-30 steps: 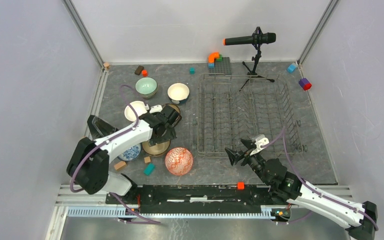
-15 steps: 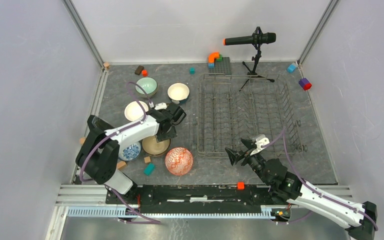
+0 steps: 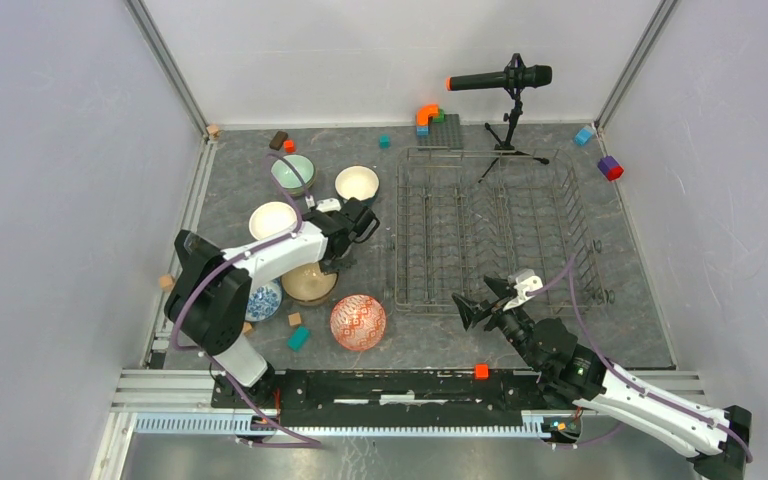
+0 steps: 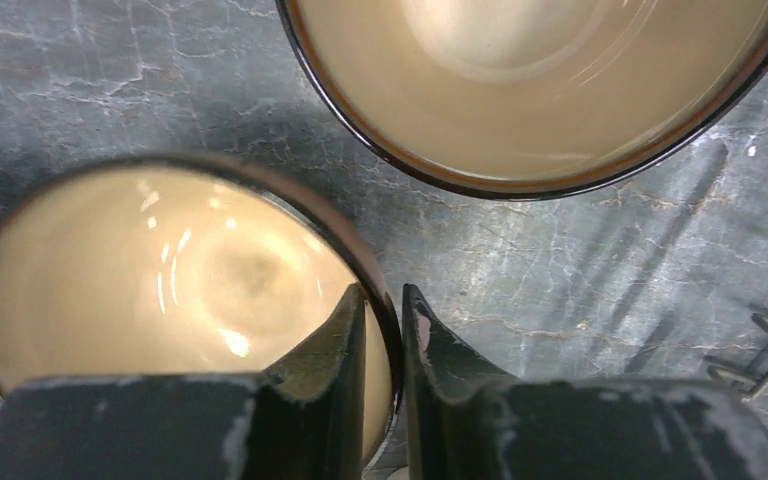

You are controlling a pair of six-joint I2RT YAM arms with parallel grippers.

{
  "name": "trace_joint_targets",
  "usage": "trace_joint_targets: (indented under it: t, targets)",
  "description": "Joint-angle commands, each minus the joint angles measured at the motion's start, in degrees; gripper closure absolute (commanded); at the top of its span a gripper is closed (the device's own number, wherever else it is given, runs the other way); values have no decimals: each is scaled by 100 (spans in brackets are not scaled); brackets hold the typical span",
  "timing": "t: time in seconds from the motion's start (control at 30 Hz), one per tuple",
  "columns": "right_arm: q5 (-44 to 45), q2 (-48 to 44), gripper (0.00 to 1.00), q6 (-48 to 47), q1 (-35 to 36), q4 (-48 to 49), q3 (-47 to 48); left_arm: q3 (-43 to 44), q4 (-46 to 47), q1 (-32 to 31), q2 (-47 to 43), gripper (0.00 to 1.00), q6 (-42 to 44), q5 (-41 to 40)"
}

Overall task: Unload the bowls from the dish rack
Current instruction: Adjust the bowl at the center of the board.

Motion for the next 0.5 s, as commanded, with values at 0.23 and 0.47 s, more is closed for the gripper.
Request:
trace_joint_targets:
  t: [0.23,0.47]
  targets:
    - [102,-75,14,43,-6,-53,88,387,182,124,163,95,154,-237]
    - [106,-57,14,35,-9,-31,106,711,171,234,341,98,205,-179]
